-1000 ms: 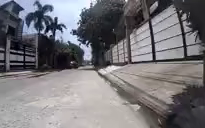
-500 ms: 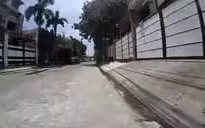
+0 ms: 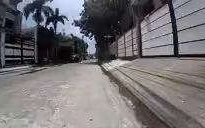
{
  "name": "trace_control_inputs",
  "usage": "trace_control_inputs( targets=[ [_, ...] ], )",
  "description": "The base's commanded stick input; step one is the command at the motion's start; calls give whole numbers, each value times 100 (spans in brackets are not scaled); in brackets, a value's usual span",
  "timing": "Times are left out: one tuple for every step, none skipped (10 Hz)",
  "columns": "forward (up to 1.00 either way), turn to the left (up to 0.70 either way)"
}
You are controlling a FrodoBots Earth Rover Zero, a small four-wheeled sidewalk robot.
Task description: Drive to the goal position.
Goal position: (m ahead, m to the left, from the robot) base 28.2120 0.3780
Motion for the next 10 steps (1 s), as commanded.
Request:
trace_control_inputs(
  targets=[
    [100, 0],
    [100, 0],
    [100, 0],
    [100, 0],
    [100, 0],
    [100, 0],
    [100, 0],
    [100, 0],
    [100, 1],
    [100, 5]
  ],
)
